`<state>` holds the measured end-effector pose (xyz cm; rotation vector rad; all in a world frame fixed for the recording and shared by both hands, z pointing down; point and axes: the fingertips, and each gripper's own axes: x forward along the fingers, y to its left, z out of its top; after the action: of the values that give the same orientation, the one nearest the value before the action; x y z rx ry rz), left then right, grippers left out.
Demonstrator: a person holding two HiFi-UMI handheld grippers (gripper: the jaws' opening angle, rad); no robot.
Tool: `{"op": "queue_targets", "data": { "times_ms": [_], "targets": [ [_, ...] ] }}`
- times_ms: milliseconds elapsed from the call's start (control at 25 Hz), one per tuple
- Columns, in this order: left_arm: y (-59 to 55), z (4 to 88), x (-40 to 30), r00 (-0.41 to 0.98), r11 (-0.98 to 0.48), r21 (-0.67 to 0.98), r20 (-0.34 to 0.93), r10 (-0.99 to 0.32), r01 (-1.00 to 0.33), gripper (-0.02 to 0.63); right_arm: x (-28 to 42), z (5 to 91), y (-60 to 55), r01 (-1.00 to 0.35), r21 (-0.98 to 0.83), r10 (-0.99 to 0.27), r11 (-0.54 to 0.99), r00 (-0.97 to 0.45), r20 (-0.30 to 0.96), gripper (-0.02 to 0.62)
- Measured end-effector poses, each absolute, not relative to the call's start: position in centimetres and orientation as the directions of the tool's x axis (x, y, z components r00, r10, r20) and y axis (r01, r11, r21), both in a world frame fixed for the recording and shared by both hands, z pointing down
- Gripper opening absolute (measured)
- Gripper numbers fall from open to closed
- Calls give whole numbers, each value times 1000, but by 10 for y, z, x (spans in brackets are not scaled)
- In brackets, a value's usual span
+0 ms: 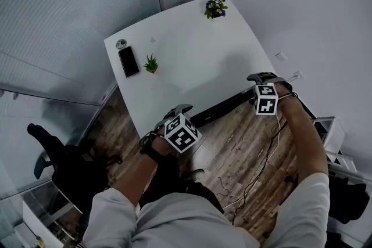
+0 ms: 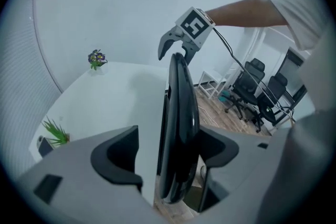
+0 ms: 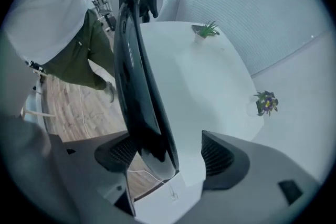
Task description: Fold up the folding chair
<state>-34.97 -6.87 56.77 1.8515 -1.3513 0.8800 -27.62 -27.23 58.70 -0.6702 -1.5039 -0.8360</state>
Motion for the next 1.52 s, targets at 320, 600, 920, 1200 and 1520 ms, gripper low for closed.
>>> {"op": "queue_targets", "data": {
  "times_ms": [320,600,920,1200,1520],
  "targets": [
    [-40,540,-374,160,-135,98,785,-598,-986,360,-248,545,-281,616,192,-23,764,-271,962,367],
    [-7,504,-388,65,-10,81,719,-692,-997,360,-211,486,-264,300,296,-70,907,-584,808,365],
    [73,471,-355,-65,114,31,664,-745,-993,360,-131,440,-186,128,309,-95,942,-782,616,365],
    [155,453,-299,-172,228,34,552,-816,-973,337,-69,397,-118,-26,294,-156,955,-892,425,364],
    [189,418,-243,-239,273,32,395,-887,-961,240,-20,356,-42,-164,273,-238,948,-934,266,310]
  ]
}}
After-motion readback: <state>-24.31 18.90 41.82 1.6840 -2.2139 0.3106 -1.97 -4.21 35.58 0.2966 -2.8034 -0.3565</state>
